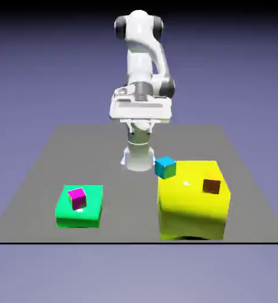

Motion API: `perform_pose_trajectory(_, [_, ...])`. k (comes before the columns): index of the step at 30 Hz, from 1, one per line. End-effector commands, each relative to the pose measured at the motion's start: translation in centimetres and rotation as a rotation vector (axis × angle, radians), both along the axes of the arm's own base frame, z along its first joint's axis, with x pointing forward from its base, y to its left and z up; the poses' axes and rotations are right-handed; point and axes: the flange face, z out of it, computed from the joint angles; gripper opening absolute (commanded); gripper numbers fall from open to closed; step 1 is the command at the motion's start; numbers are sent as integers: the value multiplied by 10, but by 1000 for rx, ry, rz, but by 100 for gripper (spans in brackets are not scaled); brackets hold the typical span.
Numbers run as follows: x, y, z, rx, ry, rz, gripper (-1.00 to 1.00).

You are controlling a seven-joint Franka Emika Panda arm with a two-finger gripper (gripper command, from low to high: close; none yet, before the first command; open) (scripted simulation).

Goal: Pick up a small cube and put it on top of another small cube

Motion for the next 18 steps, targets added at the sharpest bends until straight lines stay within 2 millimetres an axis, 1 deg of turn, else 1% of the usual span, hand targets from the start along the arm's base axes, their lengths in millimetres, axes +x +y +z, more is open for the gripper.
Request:
perform_pose_trajectory(1, [4, 16, -7, -37, 27, 70, 0])
perform_pose_trajectory(5, [11, 79, -35, -186, 125, 356, 0])
perform_pose_trajectory(9, [5, 145, -66, -339, 206, 651, 0])
perform_pose_trajectory(13, [-13, 208, -99, -494, 270, 953, 0])
perform_pose_trajectory(18, [-52, 280, -143, -693, 332, 1335, 0])
